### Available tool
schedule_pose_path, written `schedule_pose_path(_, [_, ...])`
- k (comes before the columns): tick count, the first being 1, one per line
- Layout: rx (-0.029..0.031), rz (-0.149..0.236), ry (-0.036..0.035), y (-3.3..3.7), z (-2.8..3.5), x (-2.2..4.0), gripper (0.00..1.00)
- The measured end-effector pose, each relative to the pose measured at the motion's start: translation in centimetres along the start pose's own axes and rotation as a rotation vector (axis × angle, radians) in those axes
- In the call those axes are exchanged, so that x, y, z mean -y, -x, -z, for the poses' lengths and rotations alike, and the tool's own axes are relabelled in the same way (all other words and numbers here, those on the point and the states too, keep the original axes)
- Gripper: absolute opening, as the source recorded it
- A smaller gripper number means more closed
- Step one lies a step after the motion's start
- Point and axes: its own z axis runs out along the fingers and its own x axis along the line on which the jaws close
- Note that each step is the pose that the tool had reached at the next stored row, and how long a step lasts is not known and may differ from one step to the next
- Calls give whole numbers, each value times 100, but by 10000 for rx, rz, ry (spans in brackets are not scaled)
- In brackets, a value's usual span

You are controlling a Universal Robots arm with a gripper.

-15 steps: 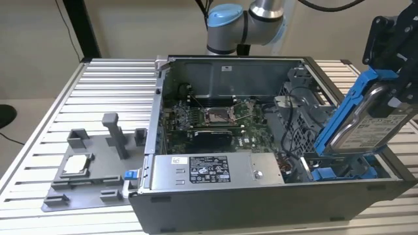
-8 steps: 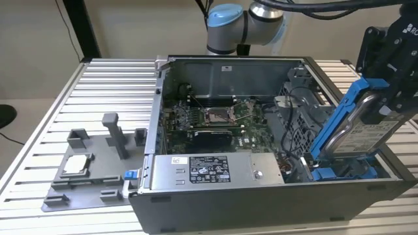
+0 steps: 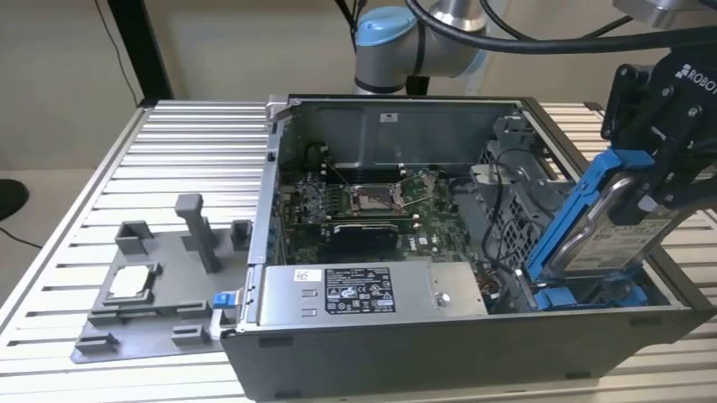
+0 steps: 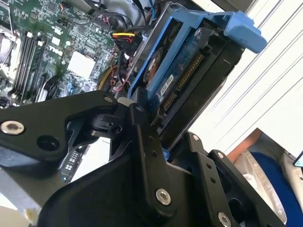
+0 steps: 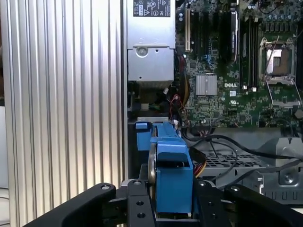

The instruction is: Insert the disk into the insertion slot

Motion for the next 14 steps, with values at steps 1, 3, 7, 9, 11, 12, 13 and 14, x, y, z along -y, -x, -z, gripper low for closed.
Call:
schedule_pose_path(1, [11,0,0,0,-15,0,0])
schedule_pose_path(3, [46,1,1,-1,-38,1,0])
schedule_pose_path(7, [134,3,2,-1,-65,4,0])
schedule_pose_path(9, [165,5,3,-1,-75,9,0])
schedule_pose_path(11, [179,6,3,-1,-84,19,0])
schedule_pose_path(12, [181,6,4,-1,-87,26,0])
schedule_pose_path(13, [182,5,4,-1,-91,32,0])
schedule_pose_path(14, [182,6,4,0,-96,36,0])
